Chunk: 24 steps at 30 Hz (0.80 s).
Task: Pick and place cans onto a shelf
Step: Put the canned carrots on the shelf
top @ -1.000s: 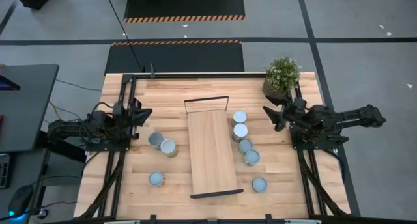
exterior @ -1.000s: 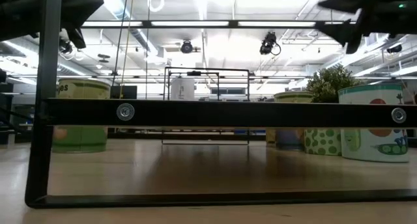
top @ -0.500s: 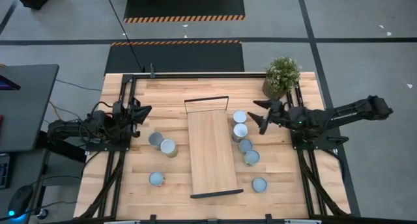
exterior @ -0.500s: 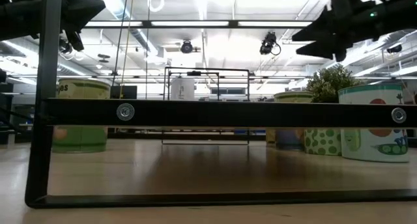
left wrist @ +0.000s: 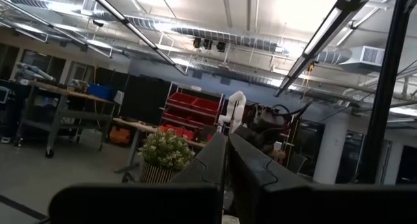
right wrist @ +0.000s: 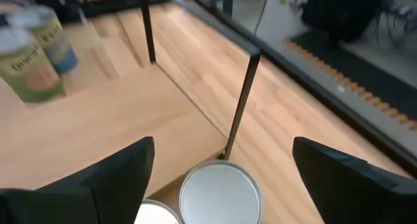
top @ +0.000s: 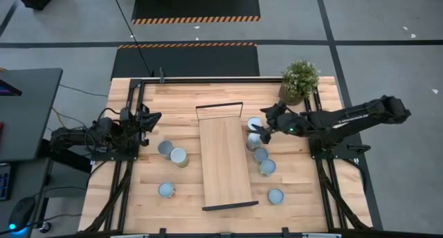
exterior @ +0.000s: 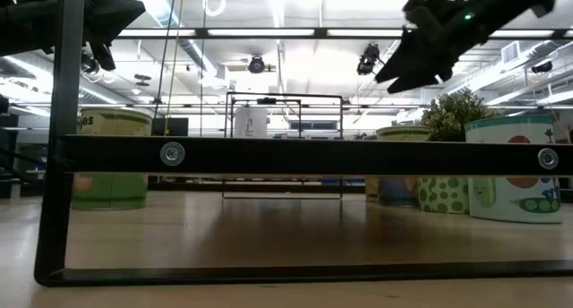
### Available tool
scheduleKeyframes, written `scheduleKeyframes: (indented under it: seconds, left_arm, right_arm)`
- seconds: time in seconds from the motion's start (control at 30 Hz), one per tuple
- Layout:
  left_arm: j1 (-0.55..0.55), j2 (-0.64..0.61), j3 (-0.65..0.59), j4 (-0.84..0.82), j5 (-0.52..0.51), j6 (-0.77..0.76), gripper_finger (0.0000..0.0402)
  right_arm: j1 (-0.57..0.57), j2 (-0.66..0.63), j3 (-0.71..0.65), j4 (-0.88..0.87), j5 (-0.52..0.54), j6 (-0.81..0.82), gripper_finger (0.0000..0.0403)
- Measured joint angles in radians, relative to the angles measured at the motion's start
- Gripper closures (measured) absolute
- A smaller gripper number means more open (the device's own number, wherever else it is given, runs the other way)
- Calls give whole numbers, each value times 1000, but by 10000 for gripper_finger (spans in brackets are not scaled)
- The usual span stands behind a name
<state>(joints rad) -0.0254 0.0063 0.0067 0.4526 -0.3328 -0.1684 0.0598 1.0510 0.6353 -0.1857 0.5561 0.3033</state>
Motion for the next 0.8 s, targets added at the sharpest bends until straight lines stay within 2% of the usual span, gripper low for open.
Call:
scheduleKeyframes:
  seconds: [0.13,0.47,0.8]
  left_arm:
    - [0,0,0,-1,0,2,379]
    - [0,0,0,5,0,22,379]
    - [0,0,0,7,0,22,379]
  right_arm:
    - [-38,85,69,-68,-54,27,5]
    - [-113,255,227,-264,-93,55,3]
    - [-173,449,435,-498,-191,85,3]
